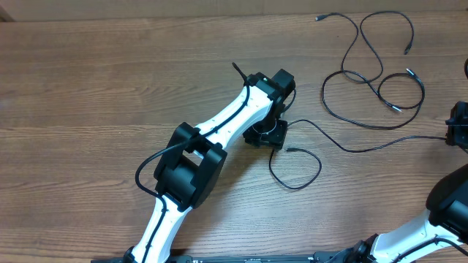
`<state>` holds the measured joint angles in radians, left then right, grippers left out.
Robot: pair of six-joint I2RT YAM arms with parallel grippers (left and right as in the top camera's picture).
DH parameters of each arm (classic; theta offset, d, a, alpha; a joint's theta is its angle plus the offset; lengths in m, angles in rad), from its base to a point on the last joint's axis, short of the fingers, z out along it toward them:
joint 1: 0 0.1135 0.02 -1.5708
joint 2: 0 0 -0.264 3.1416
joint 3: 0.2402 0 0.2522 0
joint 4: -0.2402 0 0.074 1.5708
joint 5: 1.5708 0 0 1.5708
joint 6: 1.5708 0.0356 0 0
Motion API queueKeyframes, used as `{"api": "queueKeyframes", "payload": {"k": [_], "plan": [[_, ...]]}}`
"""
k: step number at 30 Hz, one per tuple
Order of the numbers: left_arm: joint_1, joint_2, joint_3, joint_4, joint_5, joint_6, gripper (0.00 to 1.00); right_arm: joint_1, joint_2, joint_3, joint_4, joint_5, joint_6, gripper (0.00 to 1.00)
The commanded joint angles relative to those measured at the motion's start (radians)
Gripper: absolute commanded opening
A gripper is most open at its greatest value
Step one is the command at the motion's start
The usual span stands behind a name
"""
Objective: Untangle cables
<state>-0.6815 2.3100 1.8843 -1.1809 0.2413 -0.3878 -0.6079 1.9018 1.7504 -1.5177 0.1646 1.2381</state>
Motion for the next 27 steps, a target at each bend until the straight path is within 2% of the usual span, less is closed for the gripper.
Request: {"api": "queueKeyframes", "payload": {"k": [1, 6, 18, 22, 24, 27], "plan": [[-0.008, 0.026, -0.004, 0.011, -0.039, -0.037, 0.52, -0.003, -0.041, 0.020, 0.005, 0.014, 0.007, 0.04], [-0.016, 0.045, -0.004, 0.013, -0.030, -0.036, 0.46, -0.003, -0.041, 0.020, 0.028, 0.014, -0.035, 0.04], [-0.049, 0.052, -0.004, 0.049, -0.027, -0.039, 0.47, -0.003, -0.041, 0.020, 0.027, 0.014, -0.035, 0.04], [-0.053, 0.063, -0.004, 0.057, -0.031, -0.040, 0.44, -0.003, -0.041, 0.020, 0.027, 0.014, -0.035, 0.04], [-0.053, 0.068, -0.004, 0.061, -0.034, -0.040, 0.40, -0.003, -0.041, 0.020, 0.027, 0.014, -0.035, 0.04], [-0.054, 0.083, -0.004, 0.063, -0.041, -0.039, 0.22, -0.003, -0.041, 0.020, 0.027, 0.014, -0.035, 0.04]]}}
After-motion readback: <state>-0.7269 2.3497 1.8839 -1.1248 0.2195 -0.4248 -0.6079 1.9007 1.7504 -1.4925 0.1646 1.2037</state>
